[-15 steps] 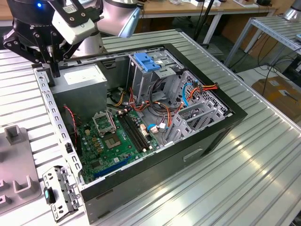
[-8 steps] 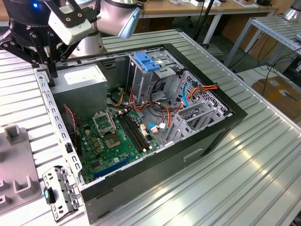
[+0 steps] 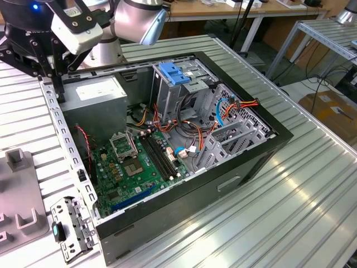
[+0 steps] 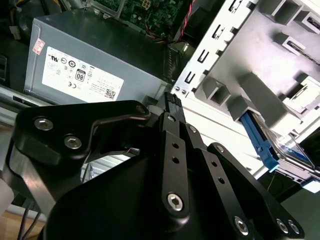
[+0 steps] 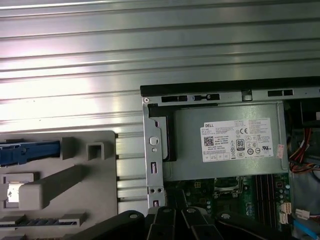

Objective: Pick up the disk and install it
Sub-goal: 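Reach for the disk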

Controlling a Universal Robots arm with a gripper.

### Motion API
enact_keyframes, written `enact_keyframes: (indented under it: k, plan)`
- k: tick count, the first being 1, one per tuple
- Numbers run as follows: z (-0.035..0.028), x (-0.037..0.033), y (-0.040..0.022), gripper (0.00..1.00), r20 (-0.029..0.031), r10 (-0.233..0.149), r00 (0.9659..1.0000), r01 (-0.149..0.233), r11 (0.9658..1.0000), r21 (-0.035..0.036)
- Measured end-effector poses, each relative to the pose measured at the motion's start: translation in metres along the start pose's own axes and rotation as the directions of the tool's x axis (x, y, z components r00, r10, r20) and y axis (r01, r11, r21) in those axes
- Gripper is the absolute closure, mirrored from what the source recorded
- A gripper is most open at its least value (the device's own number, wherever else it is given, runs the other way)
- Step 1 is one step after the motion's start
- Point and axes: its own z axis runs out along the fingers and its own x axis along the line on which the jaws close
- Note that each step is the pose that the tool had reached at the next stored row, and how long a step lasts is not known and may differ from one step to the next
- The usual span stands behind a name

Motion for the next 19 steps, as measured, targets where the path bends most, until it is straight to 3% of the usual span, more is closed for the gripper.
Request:
enact_keyframes:
  k: [8,19]
  plan:
    - [0.0005,0.0092,-0.0007,0.89,-0.0023,0.000,1.0000,0.000,1.0000,0.0002]
    - [0.0009,0.0162,-0.0013,0.89,-0.0050,0.000,1.0000,0.000,1.0000,0.0004]
